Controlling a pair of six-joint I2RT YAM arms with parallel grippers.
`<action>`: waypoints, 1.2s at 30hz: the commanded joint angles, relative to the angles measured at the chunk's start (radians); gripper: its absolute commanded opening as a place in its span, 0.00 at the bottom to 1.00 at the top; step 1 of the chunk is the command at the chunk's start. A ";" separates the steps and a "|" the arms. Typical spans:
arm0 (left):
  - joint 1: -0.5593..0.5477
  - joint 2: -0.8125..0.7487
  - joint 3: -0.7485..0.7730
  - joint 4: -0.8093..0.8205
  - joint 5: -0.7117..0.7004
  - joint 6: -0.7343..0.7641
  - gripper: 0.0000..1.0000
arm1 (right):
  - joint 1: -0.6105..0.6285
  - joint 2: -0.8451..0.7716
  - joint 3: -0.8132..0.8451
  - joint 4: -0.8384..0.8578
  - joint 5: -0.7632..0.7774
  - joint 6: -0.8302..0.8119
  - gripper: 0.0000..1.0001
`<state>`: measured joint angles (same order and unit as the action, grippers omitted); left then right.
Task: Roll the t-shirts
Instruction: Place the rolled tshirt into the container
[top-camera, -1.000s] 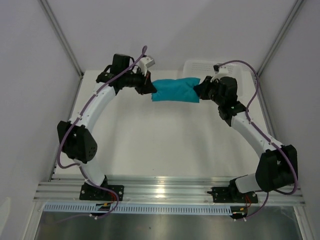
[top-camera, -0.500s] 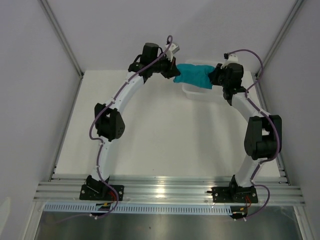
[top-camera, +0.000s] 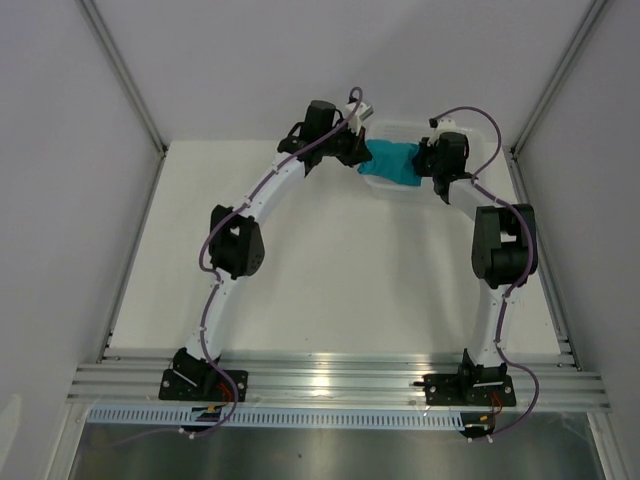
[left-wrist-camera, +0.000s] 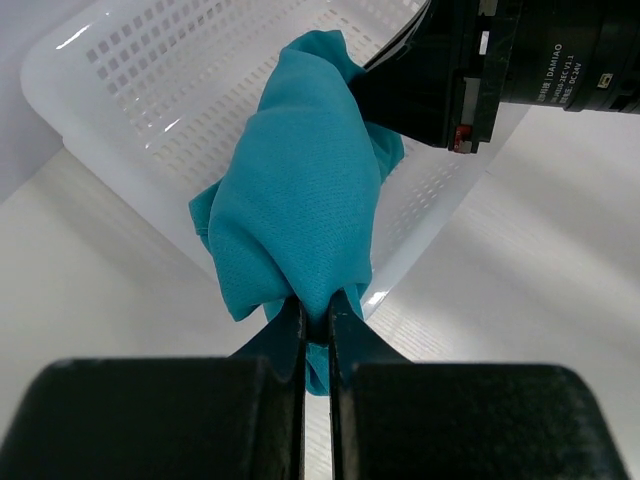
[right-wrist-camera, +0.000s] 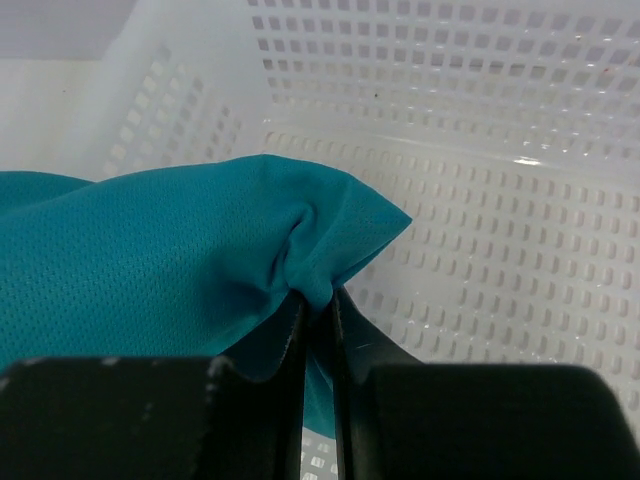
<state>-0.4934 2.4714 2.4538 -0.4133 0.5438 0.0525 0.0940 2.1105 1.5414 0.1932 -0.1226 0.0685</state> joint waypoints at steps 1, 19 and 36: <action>-0.002 -0.019 0.030 0.056 0.001 -0.010 0.01 | -0.002 0.005 0.011 -0.015 -0.037 -0.033 0.00; 0.000 -0.334 -0.441 -0.002 0.100 -0.005 0.01 | 0.013 -0.257 -0.306 -0.030 -0.322 0.005 0.00; -0.065 -0.075 -0.079 -0.050 0.073 -0.167 0.01 | -0.083 -0.304 -0.207 -0.343 0.014 -0.064 0.00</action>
<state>-0.5442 2.3505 2.3142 -0.4465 0.6346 -0.0547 0.0109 1.7767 1.2755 -0.0540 -0.2325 0.0689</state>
